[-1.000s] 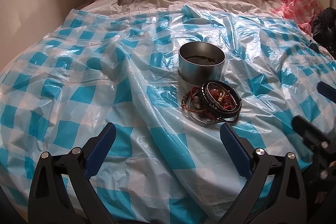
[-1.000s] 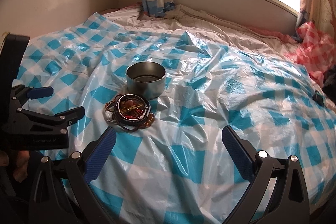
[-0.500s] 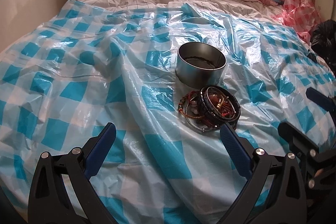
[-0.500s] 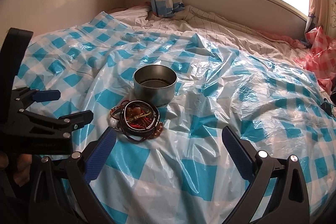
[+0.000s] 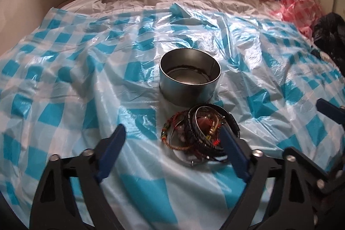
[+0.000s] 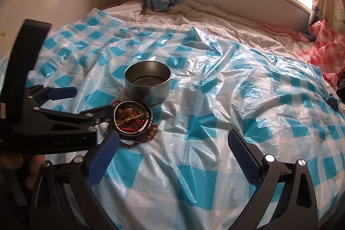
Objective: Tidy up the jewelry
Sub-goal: 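Move the right gripper down over the jewelry pile toward the black braided bangle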
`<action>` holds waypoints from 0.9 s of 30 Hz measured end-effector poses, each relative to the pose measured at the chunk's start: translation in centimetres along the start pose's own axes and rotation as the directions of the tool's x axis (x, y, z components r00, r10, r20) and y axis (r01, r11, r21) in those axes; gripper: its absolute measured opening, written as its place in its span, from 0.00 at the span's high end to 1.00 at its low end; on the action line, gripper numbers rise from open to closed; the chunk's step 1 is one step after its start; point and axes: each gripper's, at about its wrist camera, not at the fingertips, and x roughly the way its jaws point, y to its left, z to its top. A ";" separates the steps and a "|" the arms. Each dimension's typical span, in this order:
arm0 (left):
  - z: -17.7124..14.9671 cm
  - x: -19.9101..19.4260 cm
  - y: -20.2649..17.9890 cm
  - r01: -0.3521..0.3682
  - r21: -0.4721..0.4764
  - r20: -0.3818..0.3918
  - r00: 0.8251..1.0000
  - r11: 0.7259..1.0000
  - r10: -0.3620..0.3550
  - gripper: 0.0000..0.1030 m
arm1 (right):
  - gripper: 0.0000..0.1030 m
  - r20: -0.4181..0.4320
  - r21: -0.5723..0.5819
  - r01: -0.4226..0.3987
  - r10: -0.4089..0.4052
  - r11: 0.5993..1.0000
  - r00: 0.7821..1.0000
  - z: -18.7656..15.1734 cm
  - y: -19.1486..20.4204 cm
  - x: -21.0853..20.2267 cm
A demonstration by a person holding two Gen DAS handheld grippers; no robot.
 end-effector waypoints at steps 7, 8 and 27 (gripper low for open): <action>0.6 2.2 -1.2 0.002 0.040 -0.029 1.000 0.999 0.000 0.58 | 0.06 -0.002 0.005 -0.007 0.007 1.000 1.000 0.0 -0.2 0.1; 0.6 2.5 -1.3 0.004 0.046 -0.039 0.999 0.999 -0.002 0.61 | 0.06 -0.002 0.006 -0.008 0.008 1.000 1.000 0.0 -0.1 0.1; 0.5 1.9 2.9 0.144 -0.172 0.003 0.989 0.975 -0.145 0.97 | 0.06 -0.011 -0.002 -0.039 0.039 0.999 0.999 -0.1 0.4 0.5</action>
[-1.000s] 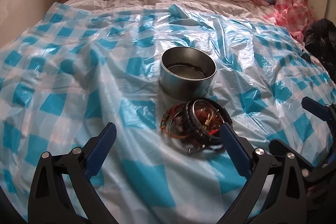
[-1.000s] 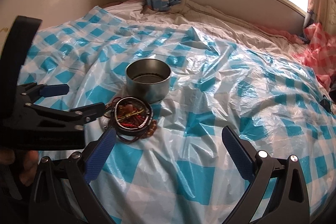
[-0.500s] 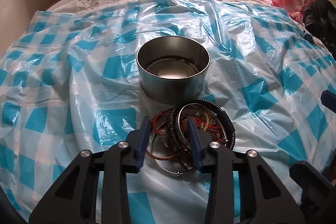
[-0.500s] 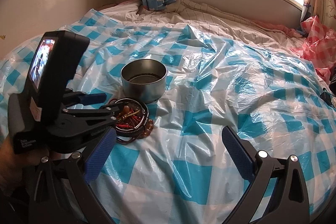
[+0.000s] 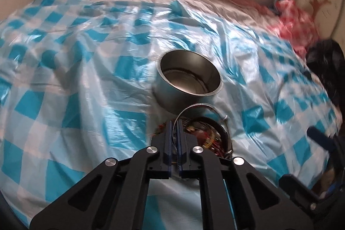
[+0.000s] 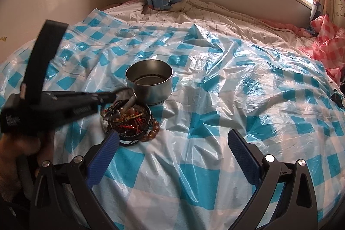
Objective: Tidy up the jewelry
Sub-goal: 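Move the right gripper down over the jewelry pile toward the black braided bangle, then grasp the black braided bangle with the right gripper and lift it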
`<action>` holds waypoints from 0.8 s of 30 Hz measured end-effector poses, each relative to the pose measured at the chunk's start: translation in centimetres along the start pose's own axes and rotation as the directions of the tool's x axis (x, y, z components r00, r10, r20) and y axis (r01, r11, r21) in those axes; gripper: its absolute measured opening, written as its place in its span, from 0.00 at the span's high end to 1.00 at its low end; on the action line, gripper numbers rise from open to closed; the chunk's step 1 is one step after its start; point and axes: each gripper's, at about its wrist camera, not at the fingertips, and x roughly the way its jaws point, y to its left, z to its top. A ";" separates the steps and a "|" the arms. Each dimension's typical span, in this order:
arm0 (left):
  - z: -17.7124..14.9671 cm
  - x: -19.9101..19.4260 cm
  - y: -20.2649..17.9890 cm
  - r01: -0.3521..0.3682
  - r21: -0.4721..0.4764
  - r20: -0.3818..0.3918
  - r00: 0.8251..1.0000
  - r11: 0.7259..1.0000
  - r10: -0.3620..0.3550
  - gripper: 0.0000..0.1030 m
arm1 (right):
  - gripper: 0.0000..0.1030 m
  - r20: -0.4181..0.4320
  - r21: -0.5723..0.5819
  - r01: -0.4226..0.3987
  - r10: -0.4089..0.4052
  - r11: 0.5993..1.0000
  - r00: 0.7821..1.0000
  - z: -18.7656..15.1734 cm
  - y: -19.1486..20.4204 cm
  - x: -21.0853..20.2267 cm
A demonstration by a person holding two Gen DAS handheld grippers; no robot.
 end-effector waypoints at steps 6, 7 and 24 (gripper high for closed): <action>0.2 -0.7 1.6 -0.018 -0.061 0.017 1.000 0.998 0.019 0.97 | 0.06 -0.038 -0.016 -0.132 0.131 0.991 0.991 1.2 1.1 3.1; 0.3 -0.7 1.8 -0.027 -0.068 0.023 0.999 0.997 0.029 0.97 | 0.06 -0.052 -0.013 -0.148 0.147 0.989 0.988 1.5 1.2 3.8; 0.8 -1.1 3.6 -0.086 -0.109 0.033 0.995 0.990 0.090 0.97 | 0.24 -0.209 -0.068 -0.287 0.268 0.955 0.940 2.0 4.2 10.3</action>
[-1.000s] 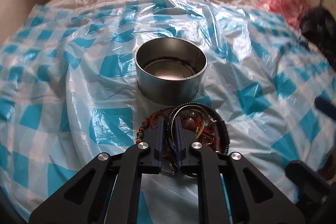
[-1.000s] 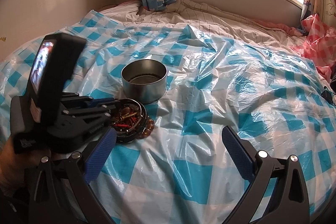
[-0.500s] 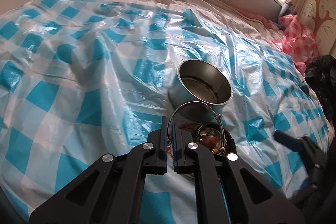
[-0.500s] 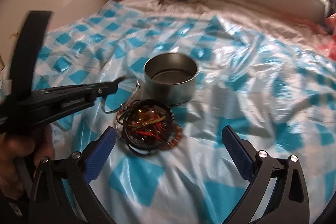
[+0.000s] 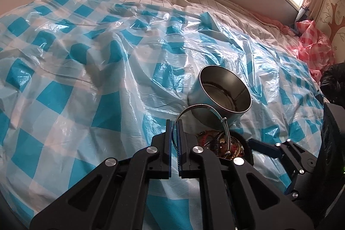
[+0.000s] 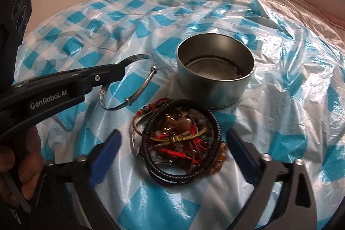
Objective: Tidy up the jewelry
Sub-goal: 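Grasp the black braided bangle with the right gripper and lift it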
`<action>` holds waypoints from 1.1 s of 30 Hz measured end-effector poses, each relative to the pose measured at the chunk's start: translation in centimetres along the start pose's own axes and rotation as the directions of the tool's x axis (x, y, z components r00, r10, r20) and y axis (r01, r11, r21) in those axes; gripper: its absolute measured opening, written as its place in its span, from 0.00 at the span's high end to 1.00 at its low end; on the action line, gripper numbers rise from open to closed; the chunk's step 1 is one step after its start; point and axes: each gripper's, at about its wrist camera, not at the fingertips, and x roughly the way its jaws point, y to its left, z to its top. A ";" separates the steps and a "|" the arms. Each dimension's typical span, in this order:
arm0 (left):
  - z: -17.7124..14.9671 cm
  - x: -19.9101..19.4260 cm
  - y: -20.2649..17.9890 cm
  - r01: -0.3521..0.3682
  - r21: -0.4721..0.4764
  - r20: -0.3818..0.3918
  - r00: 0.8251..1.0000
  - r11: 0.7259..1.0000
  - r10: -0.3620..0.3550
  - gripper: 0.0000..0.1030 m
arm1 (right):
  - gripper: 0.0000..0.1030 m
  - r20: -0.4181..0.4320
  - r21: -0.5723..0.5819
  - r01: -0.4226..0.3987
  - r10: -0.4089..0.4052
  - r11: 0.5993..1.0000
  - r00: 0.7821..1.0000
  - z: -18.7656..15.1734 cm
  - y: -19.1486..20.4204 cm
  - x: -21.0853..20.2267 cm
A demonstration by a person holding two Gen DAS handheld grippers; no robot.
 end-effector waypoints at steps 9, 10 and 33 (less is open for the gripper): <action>0.0 0.0 0.1 -0.003 0.007 0.004 1.000 1.000 0.003 0.97 | 0.35 0.052 0.018 0.002 -0.003 1.000 0.999 -0.1 -0.5 -1.4; 0.1 0.0 0.1 -0.002 0.008 0.006 1.000 1.000 0.002 0.97 | 0.35 0.067 0.024 0.003 -0.005 1.000 0.998 -0.1 -0.6 -1.9; 1.8 -0.3 -2.4 -0.004 0.082 0.038 0.999 0.997 0.001 0.97 | 0.35 0.216 0.059 0.080 -0.091 0.995 0.972 0.4 -2.1 -5.6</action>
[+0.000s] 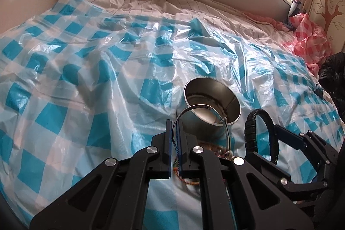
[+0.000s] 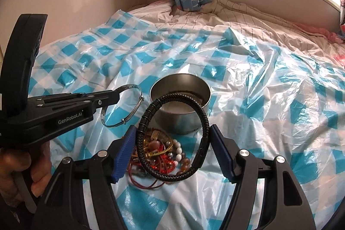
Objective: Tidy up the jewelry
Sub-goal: 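Grasp the black braided bangle with the right gripper and lift it, then carry the black bangle over the steel tin and release it inside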
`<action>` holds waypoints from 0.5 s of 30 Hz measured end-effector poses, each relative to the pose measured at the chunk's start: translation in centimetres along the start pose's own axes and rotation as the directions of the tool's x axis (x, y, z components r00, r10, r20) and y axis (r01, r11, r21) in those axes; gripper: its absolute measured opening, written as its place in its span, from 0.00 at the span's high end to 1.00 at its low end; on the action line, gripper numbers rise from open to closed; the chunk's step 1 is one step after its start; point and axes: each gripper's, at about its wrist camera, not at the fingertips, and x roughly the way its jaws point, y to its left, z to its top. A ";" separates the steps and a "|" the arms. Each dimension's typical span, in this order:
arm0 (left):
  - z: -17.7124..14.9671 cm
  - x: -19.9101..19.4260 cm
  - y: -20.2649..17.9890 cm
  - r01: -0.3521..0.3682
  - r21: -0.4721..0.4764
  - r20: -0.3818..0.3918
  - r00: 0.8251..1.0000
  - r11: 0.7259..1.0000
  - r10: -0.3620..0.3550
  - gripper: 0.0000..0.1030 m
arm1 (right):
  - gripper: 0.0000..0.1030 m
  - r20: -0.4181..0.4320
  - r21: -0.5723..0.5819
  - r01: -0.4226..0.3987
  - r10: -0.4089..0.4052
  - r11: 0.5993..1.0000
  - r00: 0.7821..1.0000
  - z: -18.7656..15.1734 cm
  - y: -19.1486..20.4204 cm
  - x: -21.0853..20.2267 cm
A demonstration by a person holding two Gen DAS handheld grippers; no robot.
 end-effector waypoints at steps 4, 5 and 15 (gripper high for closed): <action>0.9 0.6 -0.5 0.006 0.007 0.002 1.000 1.000 -0.006 0.97 | 0.35 0.015 0.001 0.014 -0.015 1.000 1.000 0.5 -0.4 0.1; 1.2 0.9 -0.7 0.007 0.009 0.001 1.000 1.000 -0.007 0.97 | 0.35 0.018 0.006 0.015 -0.015 1.000 1.000 0.7 -0.7 0.1; 3.1 3.3 -1.8 0.015 0.035 -0.015 1.000 0.999 -0.015 0.97 | 0.35 0.031 -0.001 0.026 -0.026 1.000 0.999 1.6 -1.8 0.5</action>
